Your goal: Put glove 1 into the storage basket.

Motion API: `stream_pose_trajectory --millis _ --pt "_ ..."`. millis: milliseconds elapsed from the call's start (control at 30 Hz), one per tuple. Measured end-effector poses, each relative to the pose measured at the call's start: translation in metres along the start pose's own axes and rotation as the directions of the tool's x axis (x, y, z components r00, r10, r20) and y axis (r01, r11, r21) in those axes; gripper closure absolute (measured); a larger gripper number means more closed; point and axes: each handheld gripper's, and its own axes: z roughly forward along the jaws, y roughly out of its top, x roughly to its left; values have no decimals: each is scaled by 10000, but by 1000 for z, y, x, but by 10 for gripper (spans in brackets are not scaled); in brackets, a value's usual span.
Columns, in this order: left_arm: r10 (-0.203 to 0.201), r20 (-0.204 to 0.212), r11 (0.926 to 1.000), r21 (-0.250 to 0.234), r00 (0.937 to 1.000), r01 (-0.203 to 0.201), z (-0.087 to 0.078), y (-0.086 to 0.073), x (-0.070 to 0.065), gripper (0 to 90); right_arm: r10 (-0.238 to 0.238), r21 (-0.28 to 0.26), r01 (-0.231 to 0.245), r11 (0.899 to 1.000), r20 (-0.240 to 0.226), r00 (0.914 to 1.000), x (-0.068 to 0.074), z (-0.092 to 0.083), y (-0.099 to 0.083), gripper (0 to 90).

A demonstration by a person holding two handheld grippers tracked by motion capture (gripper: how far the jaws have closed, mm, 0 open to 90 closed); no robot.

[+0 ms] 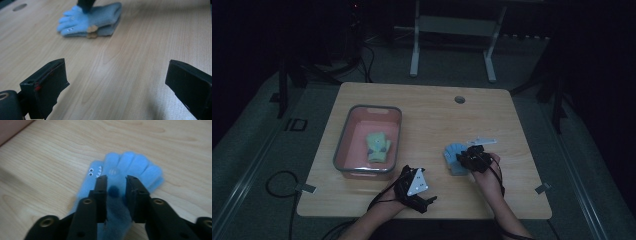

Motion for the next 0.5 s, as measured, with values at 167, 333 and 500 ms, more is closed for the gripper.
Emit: stream_pose_trajectory --millis 167,333,500 --pt "-161 225 9997 -161 9996 164 1 2 -1 40 -326 -419 312 9986 -321 9990 -9 -15 -1 536" --pt "-264 288 9996 -54 9992 266 3 1 0 39 -499 -589 441 9973 -1002 9937 -21 -24 -7 306" --pt "-354 311 9994 54 9989 352 6 3 0 39 -460 -707 369 9968 -1321 9902 -30 -30 -11 145"
